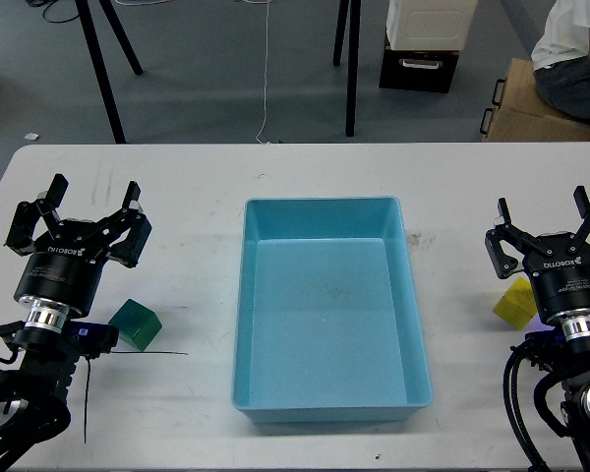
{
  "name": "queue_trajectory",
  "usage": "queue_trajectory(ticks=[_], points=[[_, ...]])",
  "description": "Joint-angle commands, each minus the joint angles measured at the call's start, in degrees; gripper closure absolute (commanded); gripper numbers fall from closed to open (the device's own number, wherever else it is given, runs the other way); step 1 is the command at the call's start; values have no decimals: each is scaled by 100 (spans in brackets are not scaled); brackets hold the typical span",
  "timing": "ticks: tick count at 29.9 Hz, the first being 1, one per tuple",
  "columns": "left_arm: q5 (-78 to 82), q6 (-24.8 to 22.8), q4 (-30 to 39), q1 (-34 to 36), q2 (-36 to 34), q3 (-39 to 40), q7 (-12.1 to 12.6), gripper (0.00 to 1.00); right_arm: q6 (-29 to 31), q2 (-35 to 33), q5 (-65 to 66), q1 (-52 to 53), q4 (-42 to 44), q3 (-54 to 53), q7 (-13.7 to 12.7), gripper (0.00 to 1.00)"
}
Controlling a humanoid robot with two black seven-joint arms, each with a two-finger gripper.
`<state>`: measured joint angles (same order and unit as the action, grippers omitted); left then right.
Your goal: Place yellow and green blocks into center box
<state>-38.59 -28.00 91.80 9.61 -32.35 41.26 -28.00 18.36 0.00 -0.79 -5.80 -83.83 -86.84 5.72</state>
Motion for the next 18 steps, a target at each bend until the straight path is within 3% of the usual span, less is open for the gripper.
queue_trajectory(ticks=[1, 8, 11, 16, 18], points=[[0, 0, -5, -3, -9, -30, 0, 0, 9, 0, 0, 0, 7, -43, 8, 1], [9, 0, -145, -20, -9, -66, 0, 0, 80, 0, 394, 123, 77, -105, 43, 1], [9, 0, -172, -11, -9, -66, 0, 0, 45, -648, 1604, 473, 156, -105, 78, 1], [9, 0, -180, -20, 0, -75, 0, 0, 45, -1344, 3477, 1168, 156, -122, 385, 1], [0, 0, -180, -20, 0, -101, 0, 0, 36, -1651, 4294, 1563, 138, -26, 648, 1]])
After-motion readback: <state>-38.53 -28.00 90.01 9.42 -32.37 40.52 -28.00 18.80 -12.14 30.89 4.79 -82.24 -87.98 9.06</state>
